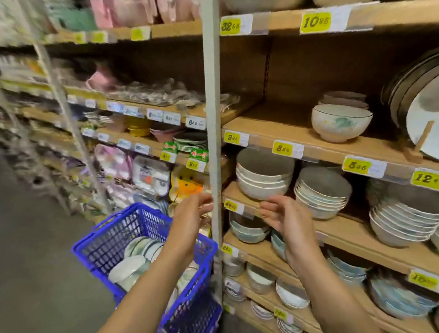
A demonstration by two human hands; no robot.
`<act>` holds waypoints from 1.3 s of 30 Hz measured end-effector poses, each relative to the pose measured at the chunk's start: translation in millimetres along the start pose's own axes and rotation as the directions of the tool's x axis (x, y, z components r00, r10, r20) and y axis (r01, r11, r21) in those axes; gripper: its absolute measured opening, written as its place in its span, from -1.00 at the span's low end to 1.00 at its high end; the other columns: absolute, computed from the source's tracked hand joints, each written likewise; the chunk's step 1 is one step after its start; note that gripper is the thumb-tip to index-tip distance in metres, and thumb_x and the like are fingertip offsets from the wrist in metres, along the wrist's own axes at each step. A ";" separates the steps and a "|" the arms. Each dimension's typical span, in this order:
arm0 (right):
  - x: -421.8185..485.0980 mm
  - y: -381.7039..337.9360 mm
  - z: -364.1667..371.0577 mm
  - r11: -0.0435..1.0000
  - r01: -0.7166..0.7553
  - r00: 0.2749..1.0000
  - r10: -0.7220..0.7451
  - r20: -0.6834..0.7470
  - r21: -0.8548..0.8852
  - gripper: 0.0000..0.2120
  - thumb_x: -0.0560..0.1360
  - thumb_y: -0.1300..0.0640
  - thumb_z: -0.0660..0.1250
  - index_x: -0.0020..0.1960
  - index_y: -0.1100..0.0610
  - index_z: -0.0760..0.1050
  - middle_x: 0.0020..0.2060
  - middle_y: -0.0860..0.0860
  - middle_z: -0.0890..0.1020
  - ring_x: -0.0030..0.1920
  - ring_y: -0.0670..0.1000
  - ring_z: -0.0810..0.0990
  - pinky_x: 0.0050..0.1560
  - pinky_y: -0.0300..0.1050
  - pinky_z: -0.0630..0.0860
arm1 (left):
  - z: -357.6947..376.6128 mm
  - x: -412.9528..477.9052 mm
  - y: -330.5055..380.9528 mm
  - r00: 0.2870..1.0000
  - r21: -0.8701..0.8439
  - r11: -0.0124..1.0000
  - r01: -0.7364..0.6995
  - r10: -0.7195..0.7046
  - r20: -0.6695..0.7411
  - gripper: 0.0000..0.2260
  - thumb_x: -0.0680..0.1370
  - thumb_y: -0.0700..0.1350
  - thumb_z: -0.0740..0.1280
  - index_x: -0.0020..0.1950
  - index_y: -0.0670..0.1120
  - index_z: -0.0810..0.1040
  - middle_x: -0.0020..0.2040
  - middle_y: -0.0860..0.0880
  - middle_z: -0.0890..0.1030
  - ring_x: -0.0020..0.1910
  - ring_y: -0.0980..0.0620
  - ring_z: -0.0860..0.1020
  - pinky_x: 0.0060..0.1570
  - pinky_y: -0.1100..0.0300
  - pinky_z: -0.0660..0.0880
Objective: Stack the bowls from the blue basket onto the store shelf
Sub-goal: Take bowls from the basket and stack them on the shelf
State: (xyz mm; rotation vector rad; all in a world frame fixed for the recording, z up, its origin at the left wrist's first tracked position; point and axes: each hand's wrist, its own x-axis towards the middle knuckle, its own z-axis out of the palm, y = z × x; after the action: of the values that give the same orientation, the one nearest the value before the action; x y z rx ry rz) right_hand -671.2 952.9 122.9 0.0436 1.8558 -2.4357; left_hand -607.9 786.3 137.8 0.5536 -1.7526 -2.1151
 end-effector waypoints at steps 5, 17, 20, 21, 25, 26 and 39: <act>-19.9 63.0 64.9 0.987 -0.110 0.982 0.126 0.141 -0.116 -0.74 0.60 0.26 0.12 -0.12 0.18 0.56 -0.29 0.11 0.67 -0.40 -0.08 0.62 -0.29 -0.25 0.55 | -94.4 14.9 -12.9 0.992 0.065 0.995 0.074 -0.067 -0.104 -0.77 0.58 -0.17 0.17 -0.08 -0.12 0.62 -0.13 -0.09 0.64 -0.25 0.08 0.58 -0.24 0.20 0.41; -26.3 191.7 253.0 0.904 -0.312 0.932 0.351 0.092 -0.291 -0.88 0.54 0.21 0.27 -0.11 0.19 0.57 -0.25 0.11 0.66 -0.26 0.03 0.62 -0.19 -0.13 0.51 | -353.9 92.8 -37.9 0.940 0.220 0.937 0.272 -0.209 -0.270 -0.81 0.57 -0.15 0.17 -0.14 -0.11 0.55 -0.20 -0.10 0.53 -0.20 -0.03 0.42 -0.18 0.10 0.36; -18.5 221.6 280.8 0.851 -0.381 0.905 0.423 0.040 -0.362 -0.87 0.56 0.21 0.25 -0.12 0.18 0.55 -0.21 0.12 0.64 -0.22 0.06 0.61 -0.22 -0.11 0.50 | -393.7 114.6 -47.4 0.923 0.227 0.917 0.329 -0.261 -0.283 -0.77 0.59 -0.12 0.16 -0.12 -0.13 0.58 -0.18 -0.09 0.57 -0.17 -0.06 0.47 -0.15 0.10 0.42; -14.4 232.0 288.4 0.830 -0.402 0.895 0.446 0.027 -0.386 -0.85 0.56 0.21 0.24 -0.14 0.18 0.54 -0.24 0.11 0.63 -0.25 0.05 0.59 -0.28 -0.12 0.48 | -403.2 125.5 -52.1 0.917 0.234 0.908 0.349 -0.279 -0.283 -0.76 0.60 -0.10 0.16 -0.11 -0.14 0.58 -0.17 -0.10 0.58 -0.16 -0.07 0.49 -0.13 0.10 0.43; 9.3 272.7 308.1 0.750 -0.484 0.847 0.532 -0.025 -0.452 -0.75 0.54 0.27 0.21 -0.31 0.12 0.36 -0.49 0.02 0.43 -0.55 -0.06 0.32 -0.54 -0.24 0.20 | -415.8 174.5 -76.3 0.920 0.348 0.856 0.381 -0.315 -0.233 -0.79 0.57 -0.17 0.16 -0.21 -0.14 0.51 -0.23 -0.12 0.49 -0.22 -0.04 0.42 -0.26 0.14 0.33; 17.8 283.7 311.1 0.725 -0.501 0.837 0.544 -0.052 -0.472 -0.73 0.54 0.28 0.20 -0.32 0.12 0.35 -0.52 0.01 0.41 -0.57 -0.06 0.29 -0.56 -0.26 0.16 | -413.3 187.9 -83.2 0.923 0.397 0.834 0.382 -0.325 -0.205 -0.82 0.56 -0.20 0.16 -0.22 -0.13 0.46 -0.25 -0.13 0.45 -0.23 -0.03 0.38 -0.26 0.13 0.29; 102.9 412.0 347.3 0.356 -0.336 0.825 0.558 -0.091 -0.872 -0.69 0.55 0.07 0.21 0.06 0.28 0.59 0.09 0.22 0.63 0.13 0.15 0.58 0.04 -0.15 0.47 | -398.8 323.7 -200.3 0.814 0.887 0.342 0.310 -0.578 -0.061 -0.77 0.55 -0.21 0.25 -0.21 -0.35 0.49 -0.10 -0.37 0.58 -0.16 -0.13 0.53 -0.17 -0.01 0.37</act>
State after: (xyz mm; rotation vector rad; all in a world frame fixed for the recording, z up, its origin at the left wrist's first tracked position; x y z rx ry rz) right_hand -732.0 505.0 -187.9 0.1820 2.3097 -0.8869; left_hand -692.2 324.2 -150.9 1.1758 -3.1653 -1.3659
